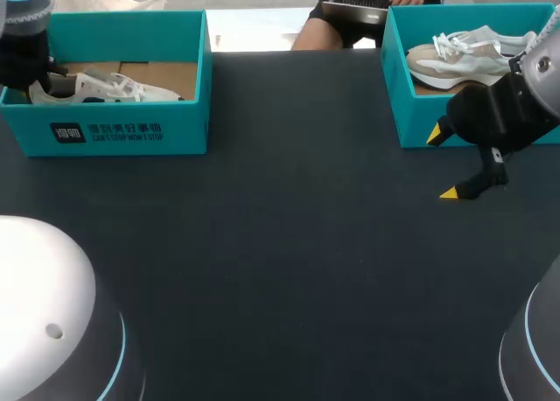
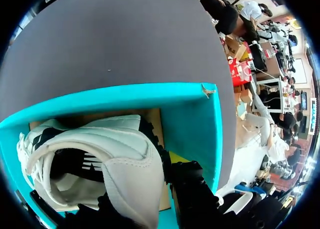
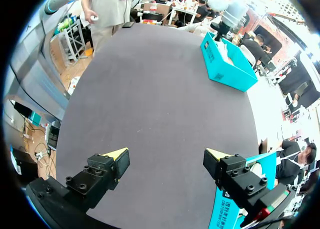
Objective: Take the shoe out of the shoebox, open the shoe tongue, remove and reinsert the insole, then place the shoe into the shoebox
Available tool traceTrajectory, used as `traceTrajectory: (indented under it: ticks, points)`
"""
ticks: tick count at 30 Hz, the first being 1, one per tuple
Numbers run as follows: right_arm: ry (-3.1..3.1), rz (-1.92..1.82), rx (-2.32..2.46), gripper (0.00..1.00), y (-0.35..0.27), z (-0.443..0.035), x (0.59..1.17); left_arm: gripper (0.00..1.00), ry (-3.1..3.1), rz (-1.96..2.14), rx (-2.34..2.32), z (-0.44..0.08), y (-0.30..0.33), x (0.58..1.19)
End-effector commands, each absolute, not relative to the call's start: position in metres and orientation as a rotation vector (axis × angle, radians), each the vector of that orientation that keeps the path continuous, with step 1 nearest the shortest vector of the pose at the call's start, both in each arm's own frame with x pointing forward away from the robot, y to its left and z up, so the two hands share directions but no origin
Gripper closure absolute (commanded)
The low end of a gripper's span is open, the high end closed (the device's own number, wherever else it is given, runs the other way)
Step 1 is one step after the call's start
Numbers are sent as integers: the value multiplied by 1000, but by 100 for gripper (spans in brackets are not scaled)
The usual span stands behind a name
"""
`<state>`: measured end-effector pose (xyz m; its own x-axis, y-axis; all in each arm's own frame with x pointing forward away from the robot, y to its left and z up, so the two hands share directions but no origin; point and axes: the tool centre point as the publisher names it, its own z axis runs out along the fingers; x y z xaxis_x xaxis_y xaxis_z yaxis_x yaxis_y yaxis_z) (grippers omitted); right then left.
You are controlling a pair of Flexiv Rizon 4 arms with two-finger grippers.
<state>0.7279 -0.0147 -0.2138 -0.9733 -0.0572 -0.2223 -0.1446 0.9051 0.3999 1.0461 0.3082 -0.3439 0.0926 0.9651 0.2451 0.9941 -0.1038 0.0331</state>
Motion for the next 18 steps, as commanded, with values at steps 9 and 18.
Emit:
traceTrajectory:
  ticks: [9,18]
  points:
    - [2866,621,-152,0,-14,-214,729,100,-2034,-242,-2163,-367,306,1046]
    - [2866,621,-152,0,-14,-214,729,0,-2051,-233,-2179,-346,306,1045]
